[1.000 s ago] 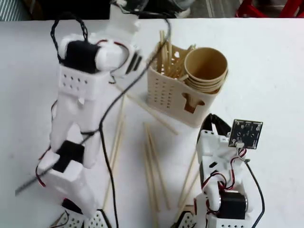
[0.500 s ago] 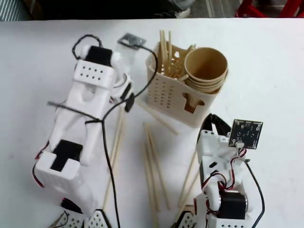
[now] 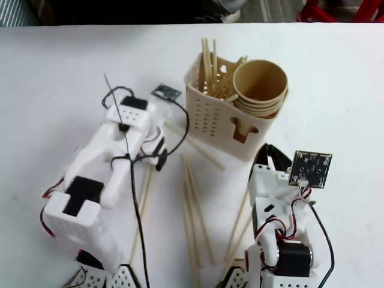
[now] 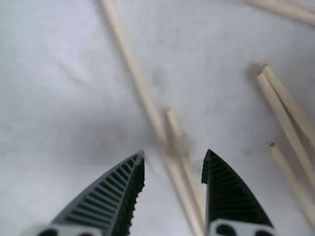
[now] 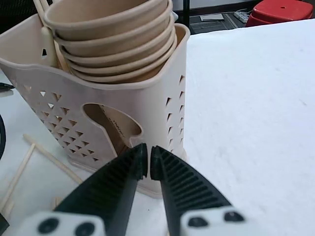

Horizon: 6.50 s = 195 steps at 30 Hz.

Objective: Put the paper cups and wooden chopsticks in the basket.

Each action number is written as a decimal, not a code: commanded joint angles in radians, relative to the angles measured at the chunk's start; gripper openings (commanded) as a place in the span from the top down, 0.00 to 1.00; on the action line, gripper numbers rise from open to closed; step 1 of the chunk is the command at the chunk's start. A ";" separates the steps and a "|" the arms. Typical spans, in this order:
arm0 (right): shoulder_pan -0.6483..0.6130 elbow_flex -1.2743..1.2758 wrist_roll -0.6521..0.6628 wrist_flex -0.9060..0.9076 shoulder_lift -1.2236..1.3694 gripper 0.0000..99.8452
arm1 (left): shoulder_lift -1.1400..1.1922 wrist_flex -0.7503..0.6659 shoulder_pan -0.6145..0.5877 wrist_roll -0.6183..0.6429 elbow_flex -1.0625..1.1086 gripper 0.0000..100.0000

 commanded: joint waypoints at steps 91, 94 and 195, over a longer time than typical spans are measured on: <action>0.008 -0.009 -0.005 -0.021 -0.007 0.97 | 0.108 -0.187 0.275 0.219 -1.240 0.98; 0.008 -0.009 -0.005 -0.021 -0.007 0.97 | 0.073 -0.157 0.292 0.213 -1.238 0.98; 0.007 -0.006 -0.005 -0.021 -0.007 0.97 | -0.613 -1.415 0.236 0.052 0.308 0.98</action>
